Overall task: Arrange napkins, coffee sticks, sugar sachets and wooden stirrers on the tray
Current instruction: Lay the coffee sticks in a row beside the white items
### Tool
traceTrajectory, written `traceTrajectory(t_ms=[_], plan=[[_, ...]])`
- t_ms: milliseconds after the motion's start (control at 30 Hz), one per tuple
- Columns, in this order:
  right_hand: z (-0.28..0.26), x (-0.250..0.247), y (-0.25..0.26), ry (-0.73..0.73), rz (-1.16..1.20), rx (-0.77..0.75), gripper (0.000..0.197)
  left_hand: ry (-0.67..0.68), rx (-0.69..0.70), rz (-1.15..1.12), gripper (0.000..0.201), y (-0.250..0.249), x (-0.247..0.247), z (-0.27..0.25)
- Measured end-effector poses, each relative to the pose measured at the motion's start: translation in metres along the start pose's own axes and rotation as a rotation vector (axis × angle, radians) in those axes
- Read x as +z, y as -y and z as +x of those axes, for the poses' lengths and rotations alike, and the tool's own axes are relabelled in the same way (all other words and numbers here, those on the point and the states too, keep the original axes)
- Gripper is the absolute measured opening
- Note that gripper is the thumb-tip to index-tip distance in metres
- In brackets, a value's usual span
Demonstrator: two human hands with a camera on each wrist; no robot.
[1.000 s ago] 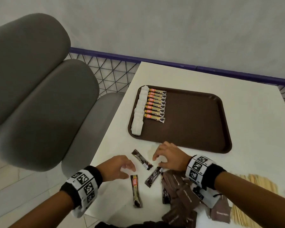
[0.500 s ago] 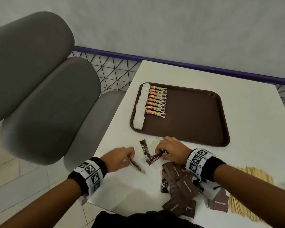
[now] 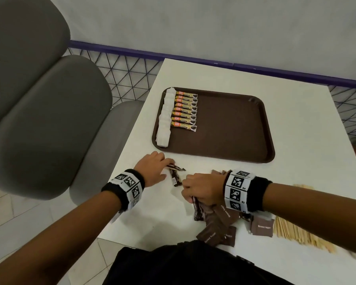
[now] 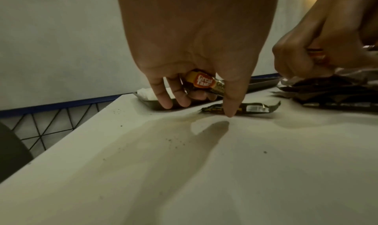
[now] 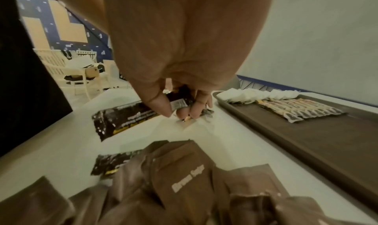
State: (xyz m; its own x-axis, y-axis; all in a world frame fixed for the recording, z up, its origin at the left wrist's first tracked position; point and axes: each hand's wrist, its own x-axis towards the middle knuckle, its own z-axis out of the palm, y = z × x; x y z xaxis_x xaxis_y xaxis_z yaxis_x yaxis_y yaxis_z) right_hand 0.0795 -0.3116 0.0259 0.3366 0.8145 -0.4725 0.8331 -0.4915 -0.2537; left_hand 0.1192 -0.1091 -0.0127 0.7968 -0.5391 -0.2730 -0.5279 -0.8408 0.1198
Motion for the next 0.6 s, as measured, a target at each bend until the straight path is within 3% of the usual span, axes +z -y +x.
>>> traceTrajectory(t_ms=[133, 300, 433, 600], plan=[[0.004, 0.005, 0.004, 0.069, -0.077, -0.019, 0.035, -0.028, -0.005, 0.057, 0.040, -0.004, 0.004, 0.001], [0.009, 0.015, 0.006, 0.073, -0.098, -0.020, 0.024, -0.007, 0.002, 0.023, 0.035, 0.002, 0.005, -0.006], [0.017, 0.015, 0.003, 0.050, -0.032, 0.039, 0.024, 0.002, -0.103, -0.241, 0.033, 0.012, 0.005, -0.014], [0.018, -0.005, -0.013, -0.142, 0.304, 0.210, 0.023, -0.078, -0.334, -0.664, 0.015, 0.020, -0.002, -0.024]])
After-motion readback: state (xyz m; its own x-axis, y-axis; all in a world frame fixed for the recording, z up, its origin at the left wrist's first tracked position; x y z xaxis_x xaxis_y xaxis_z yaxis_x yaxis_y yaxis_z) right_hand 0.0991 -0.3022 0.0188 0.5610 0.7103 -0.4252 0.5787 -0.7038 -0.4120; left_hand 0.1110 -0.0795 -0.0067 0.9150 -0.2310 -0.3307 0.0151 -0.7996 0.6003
